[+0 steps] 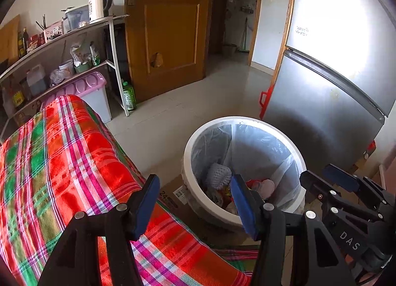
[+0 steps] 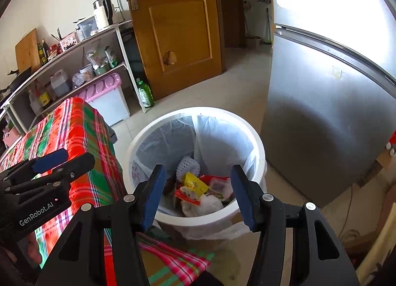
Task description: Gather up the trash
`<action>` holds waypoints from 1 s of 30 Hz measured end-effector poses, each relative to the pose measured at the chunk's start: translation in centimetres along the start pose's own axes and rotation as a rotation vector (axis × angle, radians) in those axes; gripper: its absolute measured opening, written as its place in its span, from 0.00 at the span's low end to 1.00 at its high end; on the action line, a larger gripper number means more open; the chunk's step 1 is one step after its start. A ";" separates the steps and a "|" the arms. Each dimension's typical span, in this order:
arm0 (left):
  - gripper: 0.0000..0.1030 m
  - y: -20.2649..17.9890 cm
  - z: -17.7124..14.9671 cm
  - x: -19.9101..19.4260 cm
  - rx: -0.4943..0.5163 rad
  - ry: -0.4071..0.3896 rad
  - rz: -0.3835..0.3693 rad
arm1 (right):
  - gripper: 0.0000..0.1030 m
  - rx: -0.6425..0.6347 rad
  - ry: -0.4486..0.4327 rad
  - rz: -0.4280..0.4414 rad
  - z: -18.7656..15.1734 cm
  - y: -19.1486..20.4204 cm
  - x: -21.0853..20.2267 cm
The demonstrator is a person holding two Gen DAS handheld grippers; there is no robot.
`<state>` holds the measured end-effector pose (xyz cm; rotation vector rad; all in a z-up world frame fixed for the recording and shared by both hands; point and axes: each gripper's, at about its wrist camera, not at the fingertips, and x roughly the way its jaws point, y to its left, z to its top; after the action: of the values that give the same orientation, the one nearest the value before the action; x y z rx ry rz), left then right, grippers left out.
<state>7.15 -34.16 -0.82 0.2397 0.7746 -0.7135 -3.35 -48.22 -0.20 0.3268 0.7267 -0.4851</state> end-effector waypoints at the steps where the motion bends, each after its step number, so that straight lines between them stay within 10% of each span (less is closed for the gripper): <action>1: 0.58 0.0 0.0 -0.1 -0.001 -0.003 0.002 | 0.54 0.000 -0.001 0.000 0.0 0.0 0.0; 30: 0.58 -0.2 0.2 -0.2 -0.005 -0.002 0.005 | 0.54 -0.005 0.000 0.000 -0.4 0.2 -0.1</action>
<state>7.04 -34.28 -0.55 0.2360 0.7736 -0.7072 -3.56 -47.89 -0.34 0.3219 0.7283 -0.4828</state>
